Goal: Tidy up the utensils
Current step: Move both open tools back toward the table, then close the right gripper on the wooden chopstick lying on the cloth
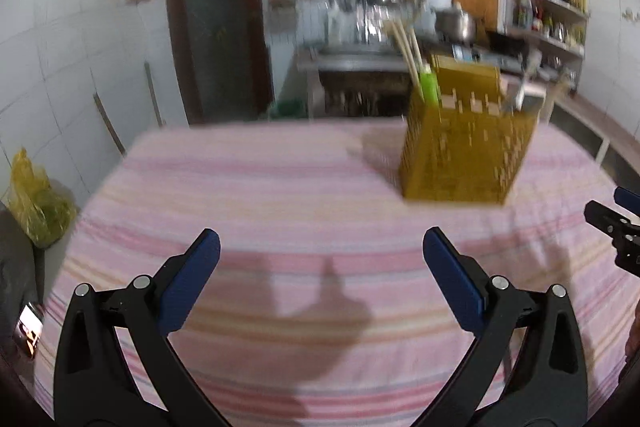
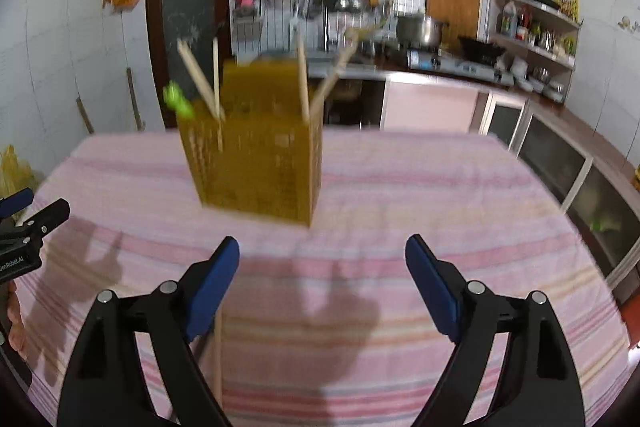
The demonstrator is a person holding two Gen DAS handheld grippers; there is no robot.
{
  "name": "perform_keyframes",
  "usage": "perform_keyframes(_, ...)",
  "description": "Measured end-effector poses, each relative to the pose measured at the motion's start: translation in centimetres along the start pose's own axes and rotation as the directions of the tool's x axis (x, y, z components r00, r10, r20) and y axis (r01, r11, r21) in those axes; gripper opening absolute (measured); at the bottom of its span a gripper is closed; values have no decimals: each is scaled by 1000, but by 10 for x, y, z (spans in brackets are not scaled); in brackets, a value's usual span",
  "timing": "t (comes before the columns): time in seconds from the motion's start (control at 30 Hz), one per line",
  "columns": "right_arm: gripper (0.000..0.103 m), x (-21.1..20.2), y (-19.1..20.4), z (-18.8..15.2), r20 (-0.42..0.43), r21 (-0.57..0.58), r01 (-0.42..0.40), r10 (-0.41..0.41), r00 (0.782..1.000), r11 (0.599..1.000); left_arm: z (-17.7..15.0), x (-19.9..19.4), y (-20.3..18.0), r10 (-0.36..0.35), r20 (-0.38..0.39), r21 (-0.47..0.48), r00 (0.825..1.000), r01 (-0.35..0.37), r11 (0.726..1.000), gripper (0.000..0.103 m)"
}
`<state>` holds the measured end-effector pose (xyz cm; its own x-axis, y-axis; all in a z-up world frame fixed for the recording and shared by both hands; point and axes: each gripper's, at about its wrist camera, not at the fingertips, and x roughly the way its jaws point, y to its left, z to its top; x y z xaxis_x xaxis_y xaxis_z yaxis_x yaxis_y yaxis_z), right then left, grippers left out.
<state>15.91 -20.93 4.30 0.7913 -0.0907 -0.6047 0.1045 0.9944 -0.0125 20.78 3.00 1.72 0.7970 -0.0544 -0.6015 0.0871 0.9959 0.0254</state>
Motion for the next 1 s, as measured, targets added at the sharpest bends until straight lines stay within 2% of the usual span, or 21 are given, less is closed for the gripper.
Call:
perform_keyframes(0.1,84,9,0,-22,-48,2,0,0,999,1000,-20,12,-4,-18,-64,5,998,19,1000,98)
perform_keyframes(0.3,84,21,7,-50,-110,-10,-15,13,994,1000,-42,31,-11,-21,-132,3,991,22,1000,98)
perform_keyframes(0.57,82,33,40,-55,-167,-84,-63,48,985,994,-53,44,-10,-12,-177,19,984,15,1000,98)
perform_keyframes(0.63,66,37,49,-58,-193,-114,-73,50,980,991,-52,44,-7,-8,-170,7,985,10,1000,98)
perform_keyframes(0.67,52,42,51,-59,-217,-122,-86,58,974,989,-51,43,-8,-6,-168,4,986,7,1000,98)
perform_keyframes(0.7,46,46,54,-61,-240,-123,-100,68,968,987,-51,42,-7,-5,-167,-1,986,5,1000,98)
perform_keyframes(0.77,40,49,57,-59,-253,-119,-105,72,965,987,-49,44,-7,-7,-170,-11,986,5,1000,98)
perform_keyframes(0.83,29,53,61,-57,-259,-127,-115,79,963,985,-47,43,-6,-6,-171,-32,985,1,999,98)
perform_keyframes(0.9,13,59,64,-53,-268,-125,-131,94,959,984,-44,43,-6,-11,-182,-51,983,2,999,98)
perform_keyframes(1.0,6,57,56,-51,-265,-90,-145,117,957,985,-39,43,-14,-50,-203,-78,978,35,996,98)
